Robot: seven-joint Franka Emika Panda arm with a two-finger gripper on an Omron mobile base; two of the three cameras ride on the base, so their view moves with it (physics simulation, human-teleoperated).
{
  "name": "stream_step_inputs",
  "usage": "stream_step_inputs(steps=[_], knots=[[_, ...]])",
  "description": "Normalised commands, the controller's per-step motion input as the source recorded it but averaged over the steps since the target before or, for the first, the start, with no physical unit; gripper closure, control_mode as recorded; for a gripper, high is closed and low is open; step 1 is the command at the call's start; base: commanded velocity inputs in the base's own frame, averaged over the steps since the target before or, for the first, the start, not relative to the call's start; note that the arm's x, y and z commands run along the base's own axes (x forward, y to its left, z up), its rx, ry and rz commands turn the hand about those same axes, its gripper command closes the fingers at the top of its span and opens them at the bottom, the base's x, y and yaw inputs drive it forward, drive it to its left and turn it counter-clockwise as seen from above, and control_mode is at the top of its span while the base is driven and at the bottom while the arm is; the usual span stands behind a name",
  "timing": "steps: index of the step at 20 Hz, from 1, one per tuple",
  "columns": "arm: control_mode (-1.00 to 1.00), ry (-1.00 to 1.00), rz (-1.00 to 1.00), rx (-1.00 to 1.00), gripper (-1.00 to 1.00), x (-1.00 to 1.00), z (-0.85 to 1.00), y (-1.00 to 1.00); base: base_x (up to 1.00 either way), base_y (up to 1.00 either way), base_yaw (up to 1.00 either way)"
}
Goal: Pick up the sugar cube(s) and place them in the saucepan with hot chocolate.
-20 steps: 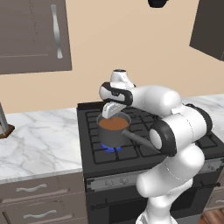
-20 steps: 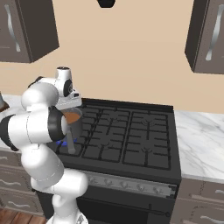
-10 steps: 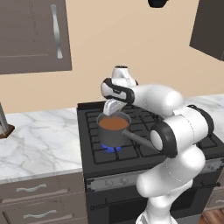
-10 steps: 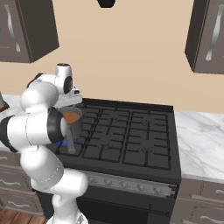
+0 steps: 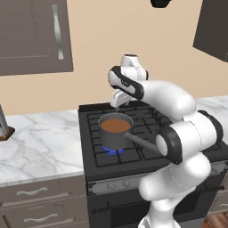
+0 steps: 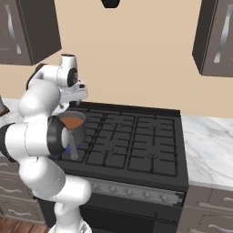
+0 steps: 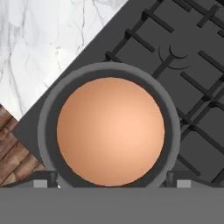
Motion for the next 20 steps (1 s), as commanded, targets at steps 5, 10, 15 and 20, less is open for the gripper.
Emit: stream_step_inputs(steps=[5, 10, 15, 20], knots=[[-1.0, -0.07, 0.0, 0.13, -1.0, -0.05, 0.32, -0.31, 0.0, 0.0, 0.0], [-1.0, -0.06, 0.0, 0.12, -1.0, 0.0, 0.28, -0.28, 0.0, 0.0, 0.0], [-1.0, -0.11, 0.0, 0.12, -1.0, -0.1, 0.27, -0.24, 0.0, 0.0, 0.0], [-1.0, -0.12, 0.0, 0.13, -1.0, -0.2, 0.26, -0.24, 0.0, 0.0, 0.0]])
